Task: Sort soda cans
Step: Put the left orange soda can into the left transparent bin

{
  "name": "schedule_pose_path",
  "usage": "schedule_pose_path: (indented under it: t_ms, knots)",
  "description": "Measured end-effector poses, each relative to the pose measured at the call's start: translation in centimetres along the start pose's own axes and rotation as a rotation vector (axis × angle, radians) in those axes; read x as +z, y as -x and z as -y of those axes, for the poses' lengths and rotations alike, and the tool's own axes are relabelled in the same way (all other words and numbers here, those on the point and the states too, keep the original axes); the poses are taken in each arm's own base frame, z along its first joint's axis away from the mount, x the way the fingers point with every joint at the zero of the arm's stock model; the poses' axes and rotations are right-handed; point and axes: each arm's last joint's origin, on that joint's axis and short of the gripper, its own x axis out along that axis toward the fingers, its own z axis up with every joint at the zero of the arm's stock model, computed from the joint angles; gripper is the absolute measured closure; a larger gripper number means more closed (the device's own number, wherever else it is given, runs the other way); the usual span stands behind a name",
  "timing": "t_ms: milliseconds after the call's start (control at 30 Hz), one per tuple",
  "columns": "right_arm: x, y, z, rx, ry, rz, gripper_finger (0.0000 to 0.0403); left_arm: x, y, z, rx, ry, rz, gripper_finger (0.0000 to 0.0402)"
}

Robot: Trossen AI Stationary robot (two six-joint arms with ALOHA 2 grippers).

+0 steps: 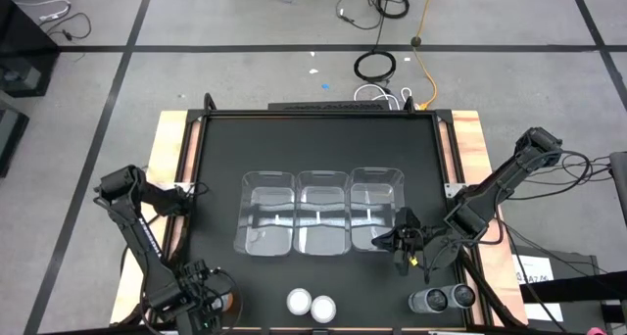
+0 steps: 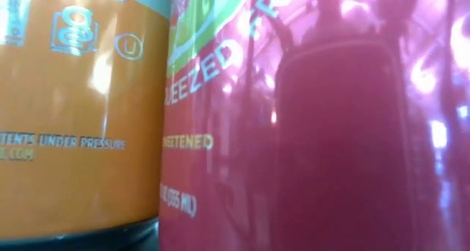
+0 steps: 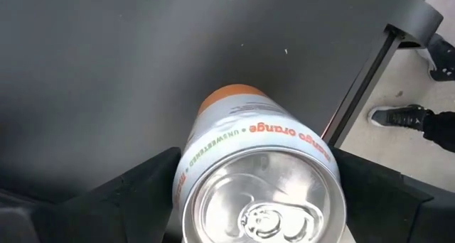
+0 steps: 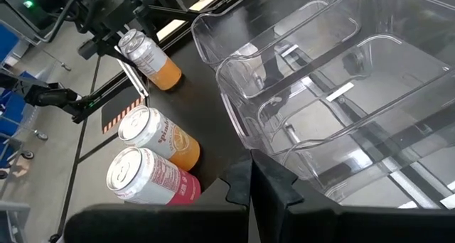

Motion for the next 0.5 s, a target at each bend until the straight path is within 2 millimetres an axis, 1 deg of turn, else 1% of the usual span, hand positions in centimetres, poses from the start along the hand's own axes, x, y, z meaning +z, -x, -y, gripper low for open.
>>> schedule_pose_path:
  t_ms: [367, 500]
  knots:
    - [0.0, 0.0, 0.0, 0.0, 0.001, 0.0, 0.0403, -0.02, -0.11, -0.08, 0.008, -0.001, -0.003, 0.0061]
    - [-0.01, -0.01, 0.01, 0.0, 0.003, 0.0, 0.0403, 0.01, -0.01, -0.05, -0.001, 0.001, -0.002, 0.0073]
